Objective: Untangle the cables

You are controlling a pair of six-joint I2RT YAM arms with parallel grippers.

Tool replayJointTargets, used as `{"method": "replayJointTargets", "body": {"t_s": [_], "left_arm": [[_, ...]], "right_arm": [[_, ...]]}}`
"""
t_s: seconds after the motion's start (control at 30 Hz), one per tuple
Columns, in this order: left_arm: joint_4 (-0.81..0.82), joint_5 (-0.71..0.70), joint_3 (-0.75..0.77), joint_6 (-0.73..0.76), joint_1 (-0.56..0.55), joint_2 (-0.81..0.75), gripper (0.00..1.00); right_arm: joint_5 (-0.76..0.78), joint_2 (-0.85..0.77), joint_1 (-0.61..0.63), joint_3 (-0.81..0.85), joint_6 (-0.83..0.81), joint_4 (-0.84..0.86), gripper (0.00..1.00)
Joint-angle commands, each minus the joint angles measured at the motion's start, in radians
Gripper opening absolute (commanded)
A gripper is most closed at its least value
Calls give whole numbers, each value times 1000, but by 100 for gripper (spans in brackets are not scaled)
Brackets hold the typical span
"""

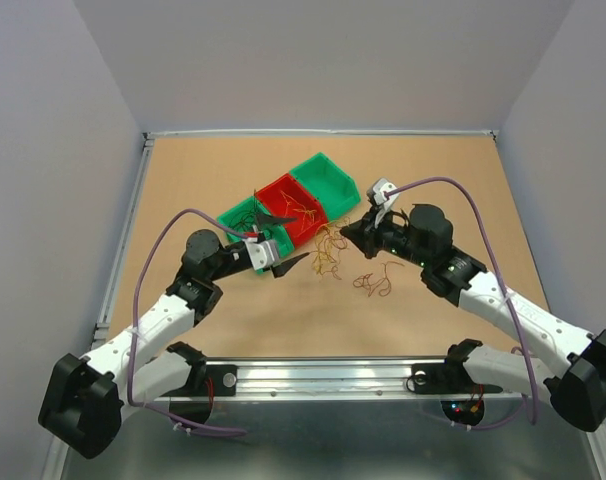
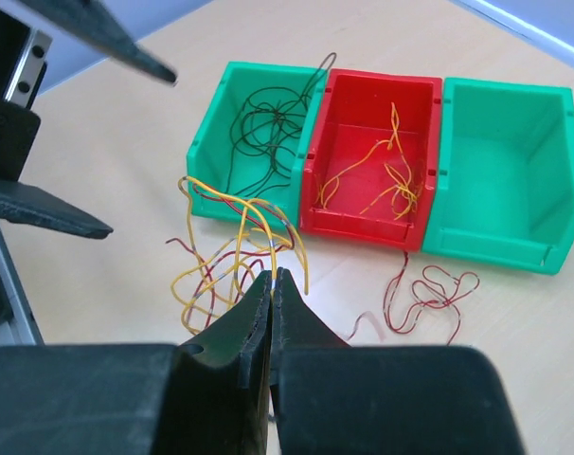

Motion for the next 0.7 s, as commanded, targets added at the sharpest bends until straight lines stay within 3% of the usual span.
{"method": "replayJointTargets", "body": {"t_s": [0.0, 0.3, 0.67], "left_arm": [[15, -22, 30, -4, -32, 24, 76], [14, -81, 78, -61, -47, 126, 49], [38, -88, 170, -153, -55, 294, 49]], "right_arm": [[97, 14, 1, 41, 62, 81, 1], [174, 56, 1, 59, 114, 124, 1], [168, 94, 2, 69, 125, 159, 1]]}}
